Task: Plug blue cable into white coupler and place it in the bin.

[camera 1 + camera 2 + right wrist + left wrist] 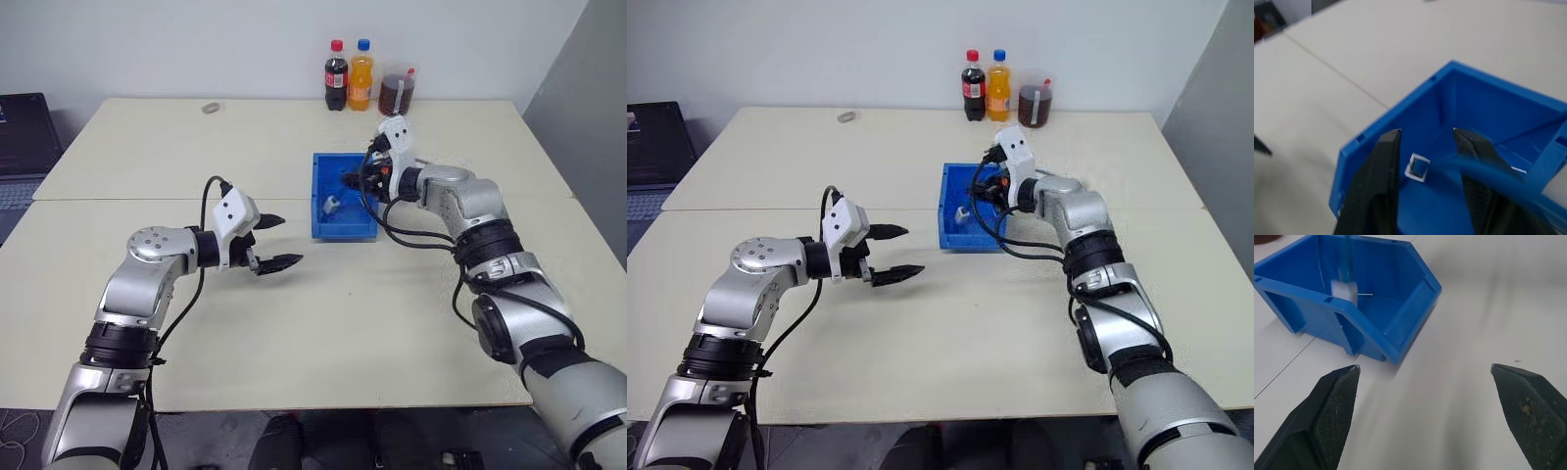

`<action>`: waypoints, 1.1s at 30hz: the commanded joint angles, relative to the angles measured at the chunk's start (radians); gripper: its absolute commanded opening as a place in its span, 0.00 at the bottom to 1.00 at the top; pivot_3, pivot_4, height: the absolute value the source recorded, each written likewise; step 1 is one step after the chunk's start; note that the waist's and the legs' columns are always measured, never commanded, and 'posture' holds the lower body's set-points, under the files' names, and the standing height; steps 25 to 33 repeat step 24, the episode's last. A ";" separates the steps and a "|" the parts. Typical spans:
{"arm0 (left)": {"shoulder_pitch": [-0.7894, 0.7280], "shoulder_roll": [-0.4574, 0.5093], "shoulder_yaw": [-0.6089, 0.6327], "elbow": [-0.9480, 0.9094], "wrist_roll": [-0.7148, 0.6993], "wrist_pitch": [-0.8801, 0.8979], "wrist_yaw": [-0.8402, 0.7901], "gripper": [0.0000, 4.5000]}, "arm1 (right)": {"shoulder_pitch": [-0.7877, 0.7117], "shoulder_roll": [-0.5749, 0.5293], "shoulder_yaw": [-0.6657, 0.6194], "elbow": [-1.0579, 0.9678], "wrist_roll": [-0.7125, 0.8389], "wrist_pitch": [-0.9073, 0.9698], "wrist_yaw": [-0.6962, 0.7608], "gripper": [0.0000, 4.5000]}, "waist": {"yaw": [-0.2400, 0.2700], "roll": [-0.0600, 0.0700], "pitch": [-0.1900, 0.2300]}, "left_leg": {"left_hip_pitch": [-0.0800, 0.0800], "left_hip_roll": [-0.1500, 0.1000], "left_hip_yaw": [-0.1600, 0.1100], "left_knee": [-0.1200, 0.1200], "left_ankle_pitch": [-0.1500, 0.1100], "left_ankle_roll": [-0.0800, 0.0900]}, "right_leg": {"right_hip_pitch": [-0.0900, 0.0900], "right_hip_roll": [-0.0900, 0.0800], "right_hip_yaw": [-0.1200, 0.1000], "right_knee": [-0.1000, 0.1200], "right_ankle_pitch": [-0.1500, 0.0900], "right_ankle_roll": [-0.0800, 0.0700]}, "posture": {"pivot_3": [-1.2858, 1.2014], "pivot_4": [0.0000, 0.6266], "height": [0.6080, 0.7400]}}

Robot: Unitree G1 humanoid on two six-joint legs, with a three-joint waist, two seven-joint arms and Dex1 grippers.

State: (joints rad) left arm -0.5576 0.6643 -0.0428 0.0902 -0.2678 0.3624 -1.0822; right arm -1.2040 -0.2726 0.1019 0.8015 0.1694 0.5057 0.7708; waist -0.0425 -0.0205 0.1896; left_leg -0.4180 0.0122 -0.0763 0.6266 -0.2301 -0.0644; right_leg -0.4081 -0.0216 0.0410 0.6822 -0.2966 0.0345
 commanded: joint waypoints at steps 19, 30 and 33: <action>-0.013 0.010 0.112 0.069 0.038 -0.024 0.224 1.00 | 0.371 -0.445 -0.019 -0.639 -0.013 0.058 0.397 1.00 | 0.000 0.000 0.000 | 0.000 0.000 -0.001 0.003 -0.002 0.003 | 0.001 0.000 0.000 0.001 0.000 0.000 | 0.52 0.24 1.00; 0.028 0.026 0.148 0.051 0.004 -0.013 0.207 1.00 | 0.577 -0.395 -0.181 -0.859 0.115 0.175 0.275 1.00 | 0.006 0.000 0.000 | 0.000 0.000 -0.002 0.004 -0.001 0.003 | 0.002 0.000 -0.001 0.003 0.000 0.000 | 0.52 0.24 1.00; 0.028 0.026 0.148 0.051 0.004 -0.013 0.207 1.00 | 0.577 -0.395 -0.181 -0.859 0.115 0.175 0.275 1.00 | 0.006 0.000 0.000 | 0.000 0.000 -0.002 0.004 -0.001 0.003 | 0.002 0.000 -0.001 0.003 0.000 0.000 | 0.52 0.24 1.00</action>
